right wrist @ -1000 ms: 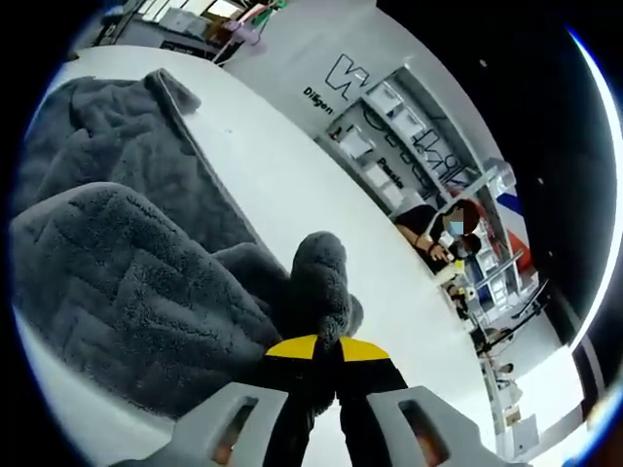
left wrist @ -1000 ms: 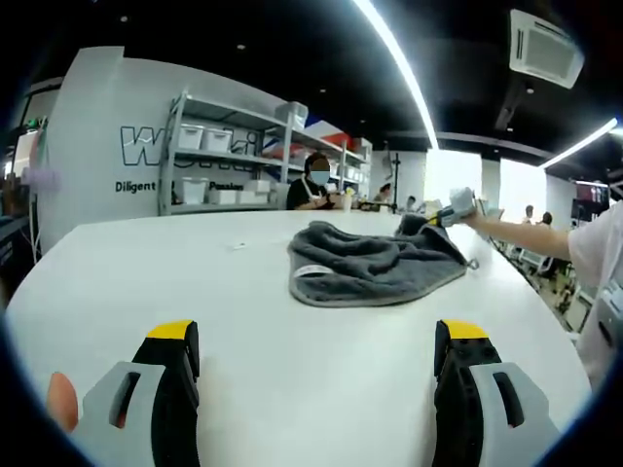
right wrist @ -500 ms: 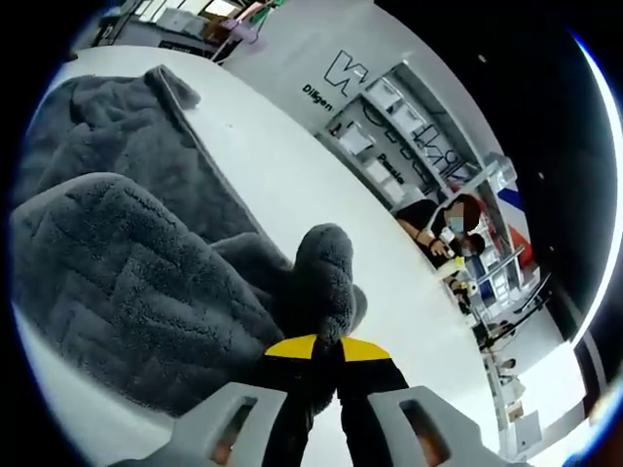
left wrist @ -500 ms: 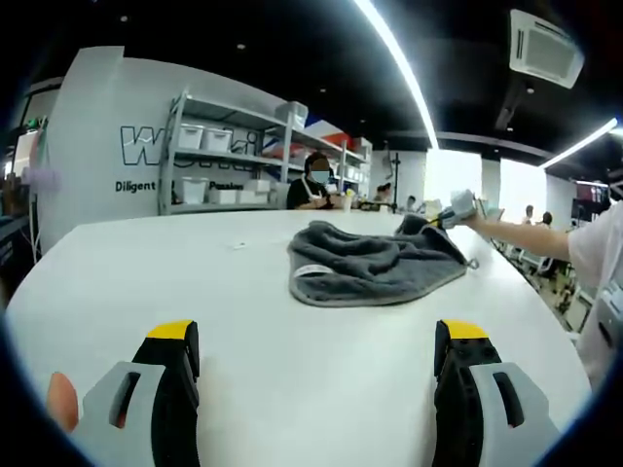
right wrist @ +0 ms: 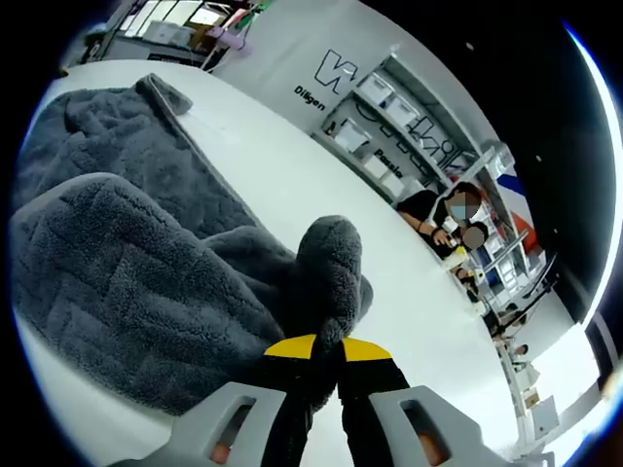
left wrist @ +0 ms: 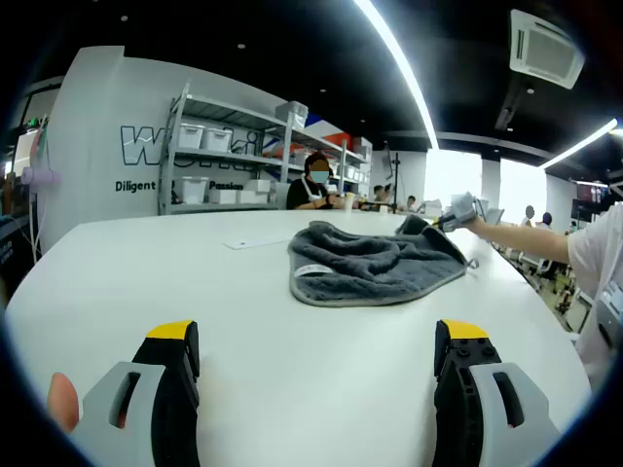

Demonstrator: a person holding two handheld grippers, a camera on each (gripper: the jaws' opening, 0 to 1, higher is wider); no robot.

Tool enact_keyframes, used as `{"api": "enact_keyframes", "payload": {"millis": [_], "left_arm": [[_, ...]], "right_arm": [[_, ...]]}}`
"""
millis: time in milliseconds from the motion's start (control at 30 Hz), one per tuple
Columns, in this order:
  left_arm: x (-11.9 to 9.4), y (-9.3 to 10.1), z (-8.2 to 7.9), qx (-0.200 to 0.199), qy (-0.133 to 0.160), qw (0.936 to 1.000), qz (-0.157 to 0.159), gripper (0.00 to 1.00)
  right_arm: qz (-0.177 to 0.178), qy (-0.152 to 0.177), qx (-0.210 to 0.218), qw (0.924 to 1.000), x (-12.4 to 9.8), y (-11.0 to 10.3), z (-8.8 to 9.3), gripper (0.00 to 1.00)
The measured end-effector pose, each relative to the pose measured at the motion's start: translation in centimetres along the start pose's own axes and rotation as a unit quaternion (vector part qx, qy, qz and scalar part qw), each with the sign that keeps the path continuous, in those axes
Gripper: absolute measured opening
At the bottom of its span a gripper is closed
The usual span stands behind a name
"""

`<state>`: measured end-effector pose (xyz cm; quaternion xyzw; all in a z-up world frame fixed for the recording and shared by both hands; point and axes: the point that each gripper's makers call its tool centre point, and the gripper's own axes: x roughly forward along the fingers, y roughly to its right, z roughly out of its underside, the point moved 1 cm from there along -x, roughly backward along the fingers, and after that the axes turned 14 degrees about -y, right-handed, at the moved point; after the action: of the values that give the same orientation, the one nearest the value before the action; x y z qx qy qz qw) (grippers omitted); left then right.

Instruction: Fold the towel on the table until its edges align and the towel forms a compact rectangular stack.

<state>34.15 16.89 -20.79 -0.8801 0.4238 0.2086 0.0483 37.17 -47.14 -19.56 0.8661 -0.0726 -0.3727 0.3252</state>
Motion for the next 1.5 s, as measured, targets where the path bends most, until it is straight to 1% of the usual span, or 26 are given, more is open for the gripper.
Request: {"api": "enact_keyframes", "payload": {"millis": [167, 367, 533, 600, 633, 767, 833, 900, 1100, 1133, 1167, 1233, 1300, 1367, 1400, 1433, 1467, 1500], "left_arm": [[0.0, -0.1, 0.0, 0.0, 0.0, 1.0, 0.0, 0.99], [-0.1, -0.2, -0.1, 0.0, 0.0, 1.0, 0.0, 0.99], [-0.1, 0.0, 0.0, 0.0, 0.0, 1.0, 0.0, 0.99], [-0.1, 0.0, 0.0, 0.0, -0.001, 1.0, -0.001, 0.99], [-0.1, 0.0, 0.0, 0.0, -0.001, 1.0, -0.001, 0.99], [-0.1, -0.1, -0.1, -0.001, -0.001, 1.0, -0.001, 0.99], [-0.1, -0.2, -0.1, -0.001, -0.001, 1.0, -0.001, 0.99], [-0.1, -0.3, -0.1, -0.001, -0.002, 1.0, -0.001, 0.99], [-0.1, -0.2, -0.1, -0.002, -0.001, 1.0, -0.001, 0.99], [-0.1, -0.1, 0.0, -0.002, -0.001, 1.0, -0.001, 0.99], [-0.1, -0.1, 0.0, -0.001, -0.001, 1.0, -0.002, 0.99], [-0.1, -0.1, 0.0, -0.002, -0.001, 1.0, -0.002, 0.99], [-0.1, 0.0, 0.0, -0.002, -0.001, 1.0, -0.002, 0.99], [-0.1, 0.0, 0.1, -0.002, -0.001, 1.0, -0.002, 0.99], [-0.1, 0.0, 0.1, -0.001, -0.002, 1.0, -0.002, 0.99], [-0.1, 0.0, 0.1, -0.001, -0.002, 1.0, -0.002, 0.99], [-0.1, 0.0, 0.1, -0.001, -0.002, 1.0, -0.002, 0.99], [-0.1, 0.1, 0.1, -0.001, -0.002, 1.0, -0.001, 0.99]], "right_arm": [[-0.009, 0.004, 0.015, 0.9998, -0.1, -0.1, 0.4, 0.05], [-0.03, 0.024, 0.055, 0.9978, -0.4, 0.1, 0.5, 0.09], [-0.049, 0.04, 0.099, 0.9931, -0.6, 0.6, 0.7, 0.12], [-0.06, 0.051, 0.118, 0.9899, -0.7, 0.9, 0.7, 0.13], [-0.065, 0.058, 0.134, 0.9871, -0.8, 1.0, 0.7, 0.13], [-0.086, 0.086, 0.168, 0.9783, -1.1, 1.5, 0.6, 0.15], [-0.099, 0.106, 0.19, 0.9709, -1.5, 1.6, 0.5, 0.16], [-0.11, 0.115, 0.216, 0.9633, -1.7, 1.9, 0.8, 0.16], [-0.129, 0.147, 0.24, 0.9509, -2.4, 2.2, 1.5, 0.19], [-0.137, 0.155, 0.251, 0.9458, -2.6, 2.3, 1.6, 0.21], [-0.142, 0.159, 0.258, 0.9424, -2.7, 2.3, 1.7, 0.22], [-0.15, 0.175, 0.258, 0.9384, -3.1, 2.2, 1.9, 0.27], [-0.157, 0.195, 0.249, 0.9356, -3.7, 2.0, 1.9, 0.3], [-0.168, 0.209, 0.25, 0.9303, -4.0, 1.9, 2.1, 0.34], [-0.179, 0.218, 0.25, 0.9263, -4.2, 1.7, 2.1, 0.37], [-0.186, 0.221, 0.251, 0.9238, -4.3, 1.5, 2.2, 0.42], [-0.188, 0.222, 0.251, 0.9231, -4.3, 1.4, 2.4, 0.47], [-0.195, 0.227, 0.252, 0.9204, -4.4, 1.1, 2.6, 0.51]]}}
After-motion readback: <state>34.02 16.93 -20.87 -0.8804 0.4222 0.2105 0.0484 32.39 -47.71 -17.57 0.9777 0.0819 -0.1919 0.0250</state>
